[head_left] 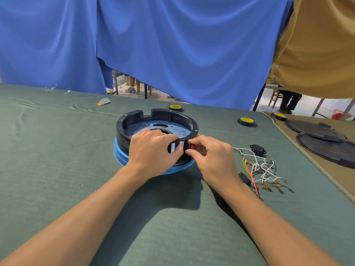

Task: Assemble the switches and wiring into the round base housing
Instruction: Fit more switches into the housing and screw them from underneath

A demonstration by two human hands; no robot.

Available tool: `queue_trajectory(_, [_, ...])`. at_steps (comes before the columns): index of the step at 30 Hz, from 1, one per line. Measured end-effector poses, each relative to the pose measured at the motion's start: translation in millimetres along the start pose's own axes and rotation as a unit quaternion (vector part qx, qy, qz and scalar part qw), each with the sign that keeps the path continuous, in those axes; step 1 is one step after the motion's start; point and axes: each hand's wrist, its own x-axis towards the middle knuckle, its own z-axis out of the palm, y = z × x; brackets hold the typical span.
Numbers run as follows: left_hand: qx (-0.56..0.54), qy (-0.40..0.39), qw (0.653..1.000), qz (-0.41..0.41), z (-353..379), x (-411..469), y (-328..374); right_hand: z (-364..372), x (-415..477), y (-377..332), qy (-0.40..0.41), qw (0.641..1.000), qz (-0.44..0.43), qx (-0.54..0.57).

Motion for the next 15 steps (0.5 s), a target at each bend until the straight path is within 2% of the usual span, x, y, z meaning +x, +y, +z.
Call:
queue_trajectory(10, [-0.021,0.002,1.000,0.001,-4,-2,-2,-10,4,1,-0.041,0.996,-0.077,-0.020])
queue_trajectory(15, [0.000,-0.007,1.000,0.010,-5,-2,-1,-17,9,11,-0.061,0.997,-0.043,-0.018])
